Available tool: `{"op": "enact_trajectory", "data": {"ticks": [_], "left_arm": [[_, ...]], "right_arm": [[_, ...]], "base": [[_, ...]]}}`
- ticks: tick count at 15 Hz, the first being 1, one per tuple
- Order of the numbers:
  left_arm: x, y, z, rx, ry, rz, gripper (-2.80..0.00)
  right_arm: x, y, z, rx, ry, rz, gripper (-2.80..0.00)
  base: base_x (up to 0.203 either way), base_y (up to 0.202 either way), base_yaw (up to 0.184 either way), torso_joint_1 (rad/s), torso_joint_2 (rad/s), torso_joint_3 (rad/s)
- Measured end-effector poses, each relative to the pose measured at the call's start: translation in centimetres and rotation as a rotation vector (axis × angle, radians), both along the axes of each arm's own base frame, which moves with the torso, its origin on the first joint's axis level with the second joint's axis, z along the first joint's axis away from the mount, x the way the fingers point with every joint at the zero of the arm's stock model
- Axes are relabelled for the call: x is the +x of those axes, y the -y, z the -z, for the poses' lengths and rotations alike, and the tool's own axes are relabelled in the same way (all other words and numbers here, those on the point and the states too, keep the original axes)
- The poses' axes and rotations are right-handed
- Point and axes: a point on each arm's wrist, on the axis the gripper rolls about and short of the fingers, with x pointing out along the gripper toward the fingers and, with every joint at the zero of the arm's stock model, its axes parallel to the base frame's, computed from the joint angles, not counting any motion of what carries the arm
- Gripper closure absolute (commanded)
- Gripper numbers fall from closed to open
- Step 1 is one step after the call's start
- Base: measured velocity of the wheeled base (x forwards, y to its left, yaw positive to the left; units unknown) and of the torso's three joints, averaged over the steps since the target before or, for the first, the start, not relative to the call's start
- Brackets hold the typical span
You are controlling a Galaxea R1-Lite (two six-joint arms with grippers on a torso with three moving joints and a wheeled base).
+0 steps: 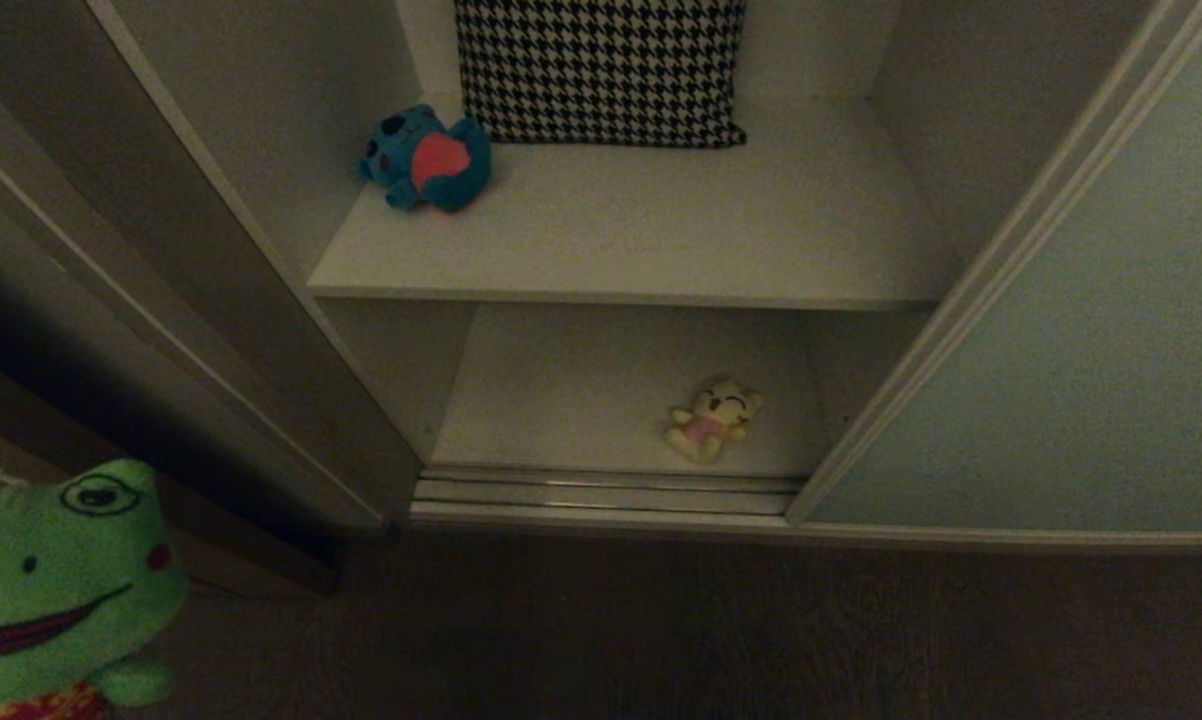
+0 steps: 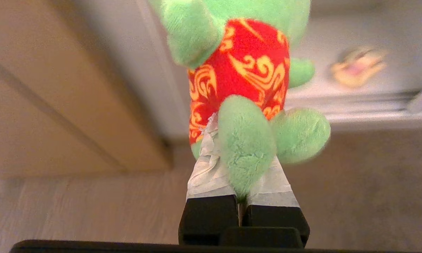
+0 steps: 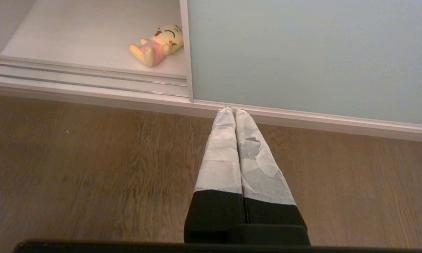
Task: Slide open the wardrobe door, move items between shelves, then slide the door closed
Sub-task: Place the green doll on the higher shelf
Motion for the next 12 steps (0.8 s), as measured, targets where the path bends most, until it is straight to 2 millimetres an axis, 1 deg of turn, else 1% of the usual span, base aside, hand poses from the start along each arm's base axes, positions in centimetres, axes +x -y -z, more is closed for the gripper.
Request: {"op": "enact_trajectory", "data": {"ticks": [1,3,4,6,7,9,11,12], "left_arm": [[-0.5,0.1,-1.7,0.004,0.028,0.032,0.00],[-0.5,0.2,-4.9,0.009,0.035,0.089,0.00],[0.1,0.2,-6.8,0.008,0.032,0.117,0.00],[2.3,0.3,-10.7,0.001,0.014,0.178,0.00],[4.2,0.4,-12.7,-0.002,-0.004,0.209,0.00],[9.0,0.8,-16.7,-0.011,-0.029,0.264,0.00],[15.0,1.5,-20.3,-0.025,-0.035,0.321,0.00],[18.0,2.1,-21.6,-0.031,-0.034,0.349,0.00]], "right_arm": [[0.0,0.0,0.0,0.000,0.000,0.000,0.00],[0.0,0.0,0.0,0.000,0.000,0.000,0.00],[0.0,0.0,0.0,0.000,0.000,0.000,0.00],[0.0,0.0,0.0,0.000,0.000,0.000,0.00],[0.0,0.0,0.0,0.000,0.000,0.000,0.00],[0.0,0.0,0.0,0.000,0.000,0.000,0.00],[0.0,0.0,0.0,0.000,0.000,0.000,0.00],[0.0,0.0,0.0,0.000,0.000,0.000,0.00]], "base": [[0.000,0.000,0.000,0.000,0.00,0.000],[0.000,0.000,0.000,0.000,0.00,0.000],[0.000,0.000,0.000,0.000,0.00,0.000],[0.000,0.000,0.000,0.000,0.00,0.000],[0.000,0.000,0.000,0.000,0.00,0.000],[0.000,0.000,0.000,0.000,0.00,0.000],[0.000,0.000,0.000,0.000,0.00,0.000],[0.000,0.000,0.000,0.000,0.00,0.000]]}}
